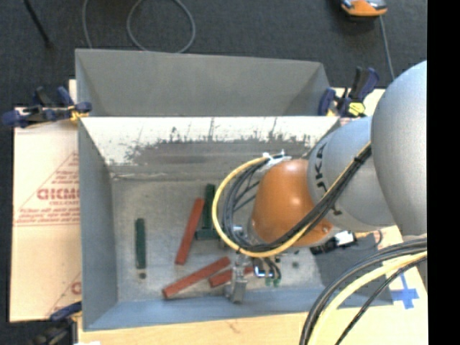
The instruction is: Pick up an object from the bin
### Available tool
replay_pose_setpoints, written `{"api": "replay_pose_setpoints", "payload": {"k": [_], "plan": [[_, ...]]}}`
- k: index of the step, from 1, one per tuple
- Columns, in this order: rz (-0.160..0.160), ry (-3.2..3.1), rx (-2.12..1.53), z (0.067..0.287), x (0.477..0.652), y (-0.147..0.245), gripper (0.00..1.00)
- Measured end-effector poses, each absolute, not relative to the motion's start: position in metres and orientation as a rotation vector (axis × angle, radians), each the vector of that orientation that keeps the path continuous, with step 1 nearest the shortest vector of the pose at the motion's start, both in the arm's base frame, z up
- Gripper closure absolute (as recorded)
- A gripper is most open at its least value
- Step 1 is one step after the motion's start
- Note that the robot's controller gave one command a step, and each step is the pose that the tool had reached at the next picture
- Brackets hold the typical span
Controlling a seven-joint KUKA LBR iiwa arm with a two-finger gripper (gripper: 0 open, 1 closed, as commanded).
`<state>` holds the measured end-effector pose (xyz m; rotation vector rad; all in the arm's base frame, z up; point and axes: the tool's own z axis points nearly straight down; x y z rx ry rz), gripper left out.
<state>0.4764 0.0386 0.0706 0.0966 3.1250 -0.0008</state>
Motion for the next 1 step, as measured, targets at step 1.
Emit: {"api": "replay_pose_setpoints", "payload": {"k": [1], "plan": [[0.0,3.135,0.09,0.0722,0.474,0.0421,1.0]]}}
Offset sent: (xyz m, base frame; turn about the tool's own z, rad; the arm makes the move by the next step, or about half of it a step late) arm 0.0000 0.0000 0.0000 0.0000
